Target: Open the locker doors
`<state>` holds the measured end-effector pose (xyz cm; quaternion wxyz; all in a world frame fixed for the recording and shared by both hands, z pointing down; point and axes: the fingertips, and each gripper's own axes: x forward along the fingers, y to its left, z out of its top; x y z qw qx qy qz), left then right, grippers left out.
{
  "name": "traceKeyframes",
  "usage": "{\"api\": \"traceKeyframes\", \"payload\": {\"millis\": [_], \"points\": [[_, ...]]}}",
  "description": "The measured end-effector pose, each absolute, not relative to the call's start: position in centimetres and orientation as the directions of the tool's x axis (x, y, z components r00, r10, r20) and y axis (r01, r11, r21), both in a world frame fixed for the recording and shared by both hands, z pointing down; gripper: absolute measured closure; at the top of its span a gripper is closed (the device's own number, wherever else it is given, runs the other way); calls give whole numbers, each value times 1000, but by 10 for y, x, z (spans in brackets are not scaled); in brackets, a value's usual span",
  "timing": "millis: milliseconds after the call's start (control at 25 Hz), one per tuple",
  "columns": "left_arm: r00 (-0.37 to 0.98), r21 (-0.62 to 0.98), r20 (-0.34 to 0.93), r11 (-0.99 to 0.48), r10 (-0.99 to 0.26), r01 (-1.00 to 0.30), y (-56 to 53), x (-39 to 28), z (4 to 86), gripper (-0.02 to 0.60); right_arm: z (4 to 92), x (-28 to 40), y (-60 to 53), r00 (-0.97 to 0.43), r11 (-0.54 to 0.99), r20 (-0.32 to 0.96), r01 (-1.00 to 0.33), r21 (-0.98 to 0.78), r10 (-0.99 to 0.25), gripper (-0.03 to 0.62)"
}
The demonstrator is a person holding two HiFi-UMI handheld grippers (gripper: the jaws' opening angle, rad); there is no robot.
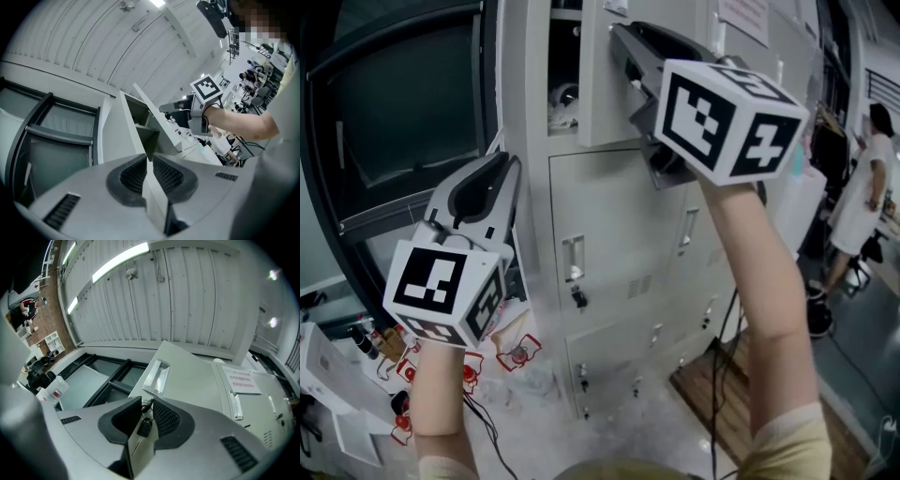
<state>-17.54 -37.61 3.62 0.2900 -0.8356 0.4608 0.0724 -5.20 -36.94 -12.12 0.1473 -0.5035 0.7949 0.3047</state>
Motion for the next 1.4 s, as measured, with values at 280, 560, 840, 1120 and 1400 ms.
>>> {"api": "traceKeyframes", "payload": {"millis": [280, 560, 840, 1120, 1400], "points": [[587, -419, -375, -433, -718, -798, -364, -146, 38, 561, -121, -29, -343, -453, 324, -549, -890, 321, -702, 522], [623, -419, -384, -473, -681, -775, -348, -109, 32, 561, -120, 5, -319, -457, 351, -544, -889, 294, -704, 522], [658, -420, -382, -512, -649, -749, -331, -72, 32, 561, -123, 43, -295, -465, 386, -531, -885, 259, -709, 516], [671, -420, -377, -528, -638, -738, -322, -47, 33, 561, -122, 84, -285, -416, 363, -550, -908, 209, -724, 511], [693, -433, -358, -546, -626, -717, -316, -18, 40, 561, -119, 127, -283, -366, 352, -563, -926, 138, -741, 507]]}}
